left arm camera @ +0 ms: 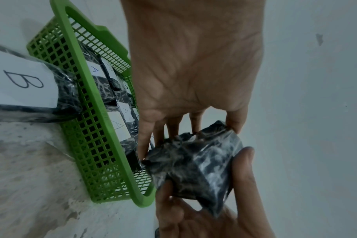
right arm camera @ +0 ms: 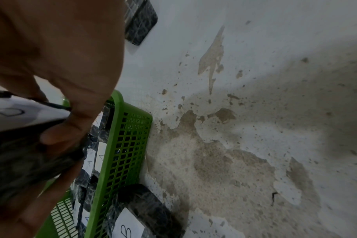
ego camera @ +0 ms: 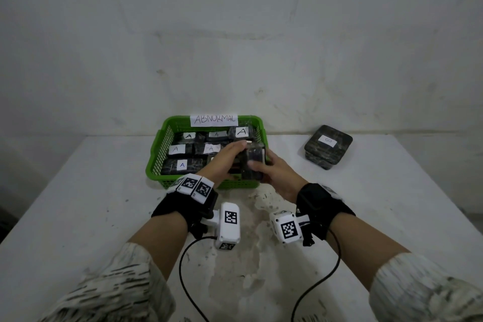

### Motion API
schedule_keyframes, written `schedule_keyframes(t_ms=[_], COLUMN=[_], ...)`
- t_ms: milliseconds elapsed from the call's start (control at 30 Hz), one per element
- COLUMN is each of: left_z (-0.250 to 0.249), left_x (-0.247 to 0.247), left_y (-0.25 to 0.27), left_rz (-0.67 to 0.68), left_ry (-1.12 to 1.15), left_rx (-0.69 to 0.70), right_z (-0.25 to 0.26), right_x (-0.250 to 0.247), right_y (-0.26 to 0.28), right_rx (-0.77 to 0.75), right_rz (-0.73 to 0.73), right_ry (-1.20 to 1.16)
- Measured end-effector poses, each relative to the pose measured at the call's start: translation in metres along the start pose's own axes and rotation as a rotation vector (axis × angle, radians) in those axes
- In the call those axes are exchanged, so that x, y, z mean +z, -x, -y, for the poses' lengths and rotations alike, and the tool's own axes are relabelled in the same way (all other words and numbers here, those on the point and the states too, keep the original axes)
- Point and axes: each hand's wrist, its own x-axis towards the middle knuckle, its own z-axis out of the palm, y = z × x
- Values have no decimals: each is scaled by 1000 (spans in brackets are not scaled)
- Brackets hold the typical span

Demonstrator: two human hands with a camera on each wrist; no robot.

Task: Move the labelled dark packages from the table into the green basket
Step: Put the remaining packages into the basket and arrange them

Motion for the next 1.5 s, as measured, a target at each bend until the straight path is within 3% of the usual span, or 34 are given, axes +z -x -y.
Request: schedule_keyframes(t_ms=[167, 267, 333, 433, 600, 700, 767, 867, 933, 1033, 1233, 1367, 1500], left_z=[6, 12, 16, 21, 28, 34, 38, 45, 55, 75, 102, 101, 99], left_x=[-8, -8, -10, -14, -19, -24, -26, -34, -43, -57, -73, -76, -72], left_y=[-2, -4, -5, -5, -2, -2, -1, -3, -7, -7, -4, -2, -1], left_rz=[-51, -87, -112, -83, 103, 114, 98, -76, -264, -392, -138, -76, -62], left_ry=[-21, -37, 14, -25, -154, -256, -299, -465, -739, -1038, -1258, -1274, -1286], left_rx=[-87, -136, -169, -198, -208, -159, -122, 35, 122, 84, -99, -130, -160], right_z=[-5, -6, -7, -4, -6, -16, -20, -30, -44, -62, -82, -84, -84], right_x=[-6, -2, -2, -4, -5, -1, 3, 7, 8, 16, 39, 50, 56], right_y=[-1, 1, 1, 4, 7, 7, 6, -3, -12, -21, -31, -41, -46], right_rx=[-204, -286, -238, -79, 187, 308, 347, 394, 424, 490, 591, 521, 513], right_rz=[-44, 38, 32, -93, 15, 91, 55, -42, -99, -177, -192, -206, -119], right_ry=[669, 826, 637, 257, 210, 215, 176, 106, 157, 138, -16, -18, -3])
